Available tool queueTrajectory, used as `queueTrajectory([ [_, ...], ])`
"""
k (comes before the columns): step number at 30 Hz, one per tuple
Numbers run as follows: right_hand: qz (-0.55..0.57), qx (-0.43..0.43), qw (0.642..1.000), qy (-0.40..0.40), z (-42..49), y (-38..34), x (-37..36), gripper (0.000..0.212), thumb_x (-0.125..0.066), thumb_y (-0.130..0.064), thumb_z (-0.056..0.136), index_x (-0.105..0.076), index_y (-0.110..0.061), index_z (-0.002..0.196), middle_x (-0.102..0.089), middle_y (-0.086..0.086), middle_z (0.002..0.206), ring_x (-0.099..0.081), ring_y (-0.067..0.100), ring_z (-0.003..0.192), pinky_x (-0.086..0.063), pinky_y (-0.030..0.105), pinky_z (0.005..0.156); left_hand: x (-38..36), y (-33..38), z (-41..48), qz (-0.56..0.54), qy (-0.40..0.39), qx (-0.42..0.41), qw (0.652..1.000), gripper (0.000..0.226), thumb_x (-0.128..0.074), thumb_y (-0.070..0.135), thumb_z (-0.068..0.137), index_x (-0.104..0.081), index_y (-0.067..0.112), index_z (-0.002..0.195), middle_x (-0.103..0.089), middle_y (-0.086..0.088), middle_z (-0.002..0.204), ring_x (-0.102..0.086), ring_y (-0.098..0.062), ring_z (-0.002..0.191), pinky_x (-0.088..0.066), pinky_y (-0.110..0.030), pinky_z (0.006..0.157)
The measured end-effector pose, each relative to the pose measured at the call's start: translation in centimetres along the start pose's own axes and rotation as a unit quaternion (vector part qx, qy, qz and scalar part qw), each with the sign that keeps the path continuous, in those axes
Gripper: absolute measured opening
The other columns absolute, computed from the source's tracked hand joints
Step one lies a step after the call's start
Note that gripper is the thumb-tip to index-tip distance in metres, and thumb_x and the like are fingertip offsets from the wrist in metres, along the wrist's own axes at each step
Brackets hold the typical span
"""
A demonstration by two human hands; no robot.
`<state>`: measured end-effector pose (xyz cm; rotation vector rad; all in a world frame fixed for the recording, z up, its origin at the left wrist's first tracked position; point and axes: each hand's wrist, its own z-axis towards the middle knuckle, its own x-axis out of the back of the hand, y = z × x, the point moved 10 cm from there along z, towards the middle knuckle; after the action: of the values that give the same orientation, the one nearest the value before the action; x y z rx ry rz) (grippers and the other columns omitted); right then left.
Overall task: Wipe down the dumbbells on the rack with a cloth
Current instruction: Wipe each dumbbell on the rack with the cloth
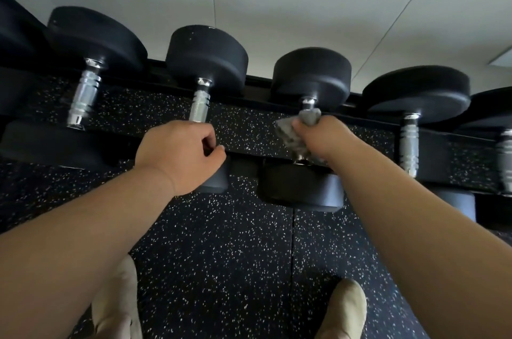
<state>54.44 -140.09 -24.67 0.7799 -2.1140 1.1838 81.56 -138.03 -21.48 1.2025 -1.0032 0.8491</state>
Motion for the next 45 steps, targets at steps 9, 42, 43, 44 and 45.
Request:
queueTrajectory([
  [9,-0.033,0.001,0.992,-0.125,0.9,2.4,-2.9,0.035,-0.066,-0.053,0.095,-0.073,-0.019,0.096,-0.072,-0.002,0.094,-0.066,0.016,0.091,-0.047,0.027,0.082,-0.2,-0.2,0.1,0.004,0.006,-0.006,1.000,0.024,-0.060,0.058,0.085,-0.064,0.036,0.077,-0.061,0.015,0.072,-0.058,-0.010,0.069,-0.045,-0.029,0.061],
  [42,-0.326,0.303,0.889,0.107,2.0,-15.0,0.7,0.057,-0.069,-0.034,0.088,-0.051,-0.020,0.140,-0.056,0.008,0.138,-0.046,0.032,0.137,-0.036,0.043,0.118,-0.2,-0.7,0.7,0.002,-0.016,0.029,0.999,0.037,-0.058,0.056,0.090,-0.063,0.033,0.118,-0.052,0.017,0.142,-0.052,-0.017,0.124,-0.049,-0.040,0.089],
  [43,-0.382,0.315,0.861,0.115,1.8,-14.8,0.0,0.061,-0.071,-0.033,0.086,-0.053,-0.016,0.142,-0.053,0.008,0.144,-0.038,0.031,0.144,-0.024,0.043,0.124,-0.2,-0.7,0.7,0.001,-0.017,0.029,0.999,0.035,-0.059,0.056,0.090,-0.063,0.033,0.117,-0.051,0.018,0.143,-0.052,-0.017,0.125,-0.049,-0.040,0.088],
  [44,-0.403,0.330,0.842,0.140,1.4,-14.4,0.4,0.061,-0.071,-0.031,0.086,-0.055,-0.013,0.142,-0.050,0.008,0.148,-0.033,0.031,0.147,-0.017,0.044,0.127,-0.1,-0.7,0.6,-0.002,-0.015,0.028,0.999,0.034,-0.059,0.056,0.091,-0.064,0.034,0.116,-0.051,0.019,0.144,-0.052,-0.016,0.126,-0.048,-0.039,0.087],
  [45,-0.394,0.341,0.836,0.171,1.0,-13.9,1.3,0.057,-0.070,-0.028,0.087,-0.057,-0.013,0.140,-0.050,0.008,0.149,-0.034,0.032,0.147,-0.018,0.045,0.127,-0.1,-0.8,0.6,-0.005,-0.014,0.027,1.000,0.032,-0.060,0.055,0.090,-0.064,0.034,0.114,-0.051,0.019,0.144,-0.053,-0.016,0.126,-0.048,-0.039,0.087],
])
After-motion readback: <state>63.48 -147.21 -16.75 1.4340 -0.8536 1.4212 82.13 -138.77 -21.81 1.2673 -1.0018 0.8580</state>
